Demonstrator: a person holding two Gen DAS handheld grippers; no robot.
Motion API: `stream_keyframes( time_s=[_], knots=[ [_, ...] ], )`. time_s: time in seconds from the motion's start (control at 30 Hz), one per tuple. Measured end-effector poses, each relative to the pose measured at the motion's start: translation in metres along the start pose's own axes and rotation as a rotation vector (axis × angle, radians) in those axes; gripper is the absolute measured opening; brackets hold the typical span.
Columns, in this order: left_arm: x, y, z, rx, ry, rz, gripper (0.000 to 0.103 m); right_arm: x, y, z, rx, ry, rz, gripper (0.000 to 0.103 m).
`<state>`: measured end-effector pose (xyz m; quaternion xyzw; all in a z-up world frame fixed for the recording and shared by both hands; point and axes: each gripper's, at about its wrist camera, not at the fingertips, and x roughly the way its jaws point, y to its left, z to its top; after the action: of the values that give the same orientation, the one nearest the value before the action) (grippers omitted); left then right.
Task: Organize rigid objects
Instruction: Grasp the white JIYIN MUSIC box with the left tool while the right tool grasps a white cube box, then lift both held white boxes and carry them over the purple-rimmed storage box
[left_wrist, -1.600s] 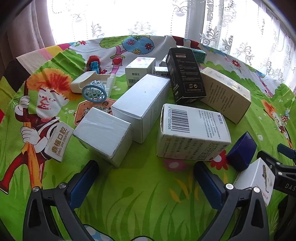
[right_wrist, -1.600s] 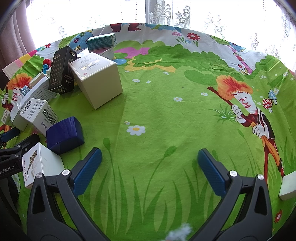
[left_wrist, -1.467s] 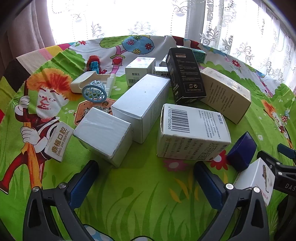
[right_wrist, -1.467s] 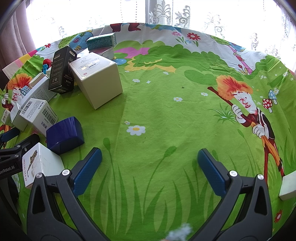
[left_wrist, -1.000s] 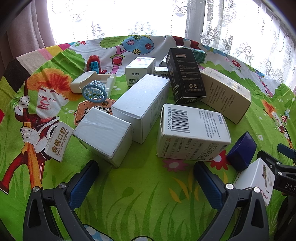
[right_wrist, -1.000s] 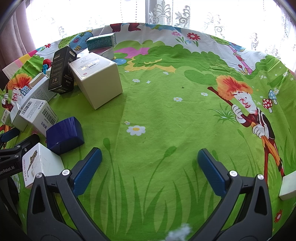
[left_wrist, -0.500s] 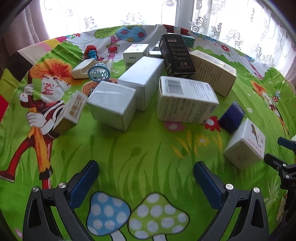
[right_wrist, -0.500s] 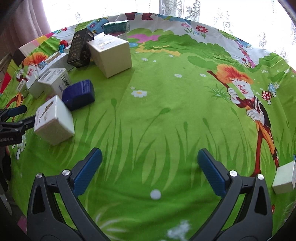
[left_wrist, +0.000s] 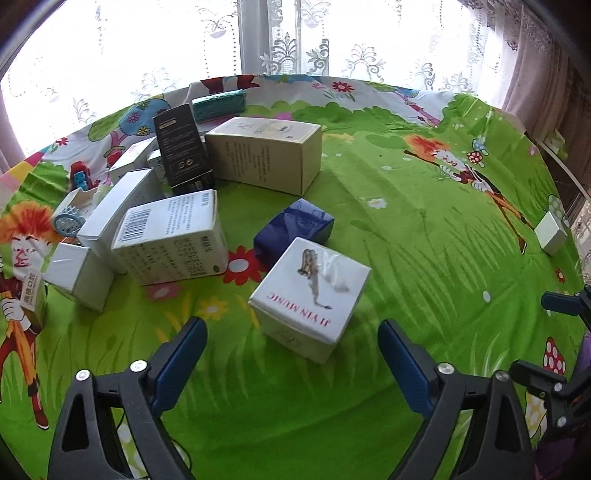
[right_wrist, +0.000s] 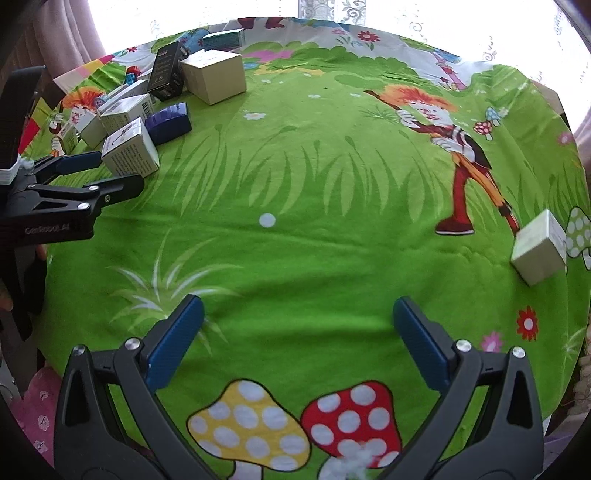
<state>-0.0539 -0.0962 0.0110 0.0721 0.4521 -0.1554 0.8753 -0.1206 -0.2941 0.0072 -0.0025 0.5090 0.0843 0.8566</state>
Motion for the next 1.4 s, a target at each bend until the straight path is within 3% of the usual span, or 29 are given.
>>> stream_keyframes(
  time_s=[0.07, 0.2, 0.33, 0.47, 0.53, 0.63, 0.73, 0.77, 1.13, 1.4],
  knots=[
    [0.004, -0.002, 0.002, 0.003, -0.008, -0.008, 0.077, -0.010, -0.020, -0.001, 0.085, -0.031, -0.019, 0.103],
    [0.002, -0.001, -0.002, 0.004, -0.047, -0.034, 0.052, -0.027, -0.065, -0.006, 0.275, -0.082, -0.094, 0.103],
    [0.000, 0.007, -0.002, -0.046, -0.070, -0.057, 0.051, -0.035, -0.108, -0.014, 0.457, -0.144, -0.180, 0.102],
    [-0.001, 0.010, -0.003, -0.066, -0.079, -0.056, 0.051, -0.024, -0.135, -0.002, 0.527, -0.160, -0.223, 0.102],
    [-0.001, 0.009, -0.004, -0.058, -0.079, -0.044, 0.051, -0.018, -0.144, 0.005, 0.549, -0.165, -0.231, 0.098],
    [0.000, 0.006, -0.004, -0.048, -0.078, -0.028, 0.051, -0.008, -0.155, 0.010, 0.573, -0.161, -0.227, 0.081],
    [0.001, 0.006, -0.004, -0.051, -0.078, -0.027, 0.051, -0.001, -0.155, 0.012, 0.537, -0.146, -0.264, 0.044],
    [0.001, 0.007, -0.004, -0.052, -0.078, -0.029, 0.051, -0.003, -0.153, 0.010, 0.536, -0.156, -0.241, 0.040],
    [-0.002, 0.015, -0.005, -0.099, -0.088, -0.051, 0.051, -0.013, -0.075, -0.013, 0.261, -0.163, -0.163, 0.040],
    [-0.017, 0.020, -0.017, -0.137, -0.112, -0.007, 0.050, -0.013, -0.012, -0.018, 0.080, -0.155, -0.119, 0.040]
  ],
)
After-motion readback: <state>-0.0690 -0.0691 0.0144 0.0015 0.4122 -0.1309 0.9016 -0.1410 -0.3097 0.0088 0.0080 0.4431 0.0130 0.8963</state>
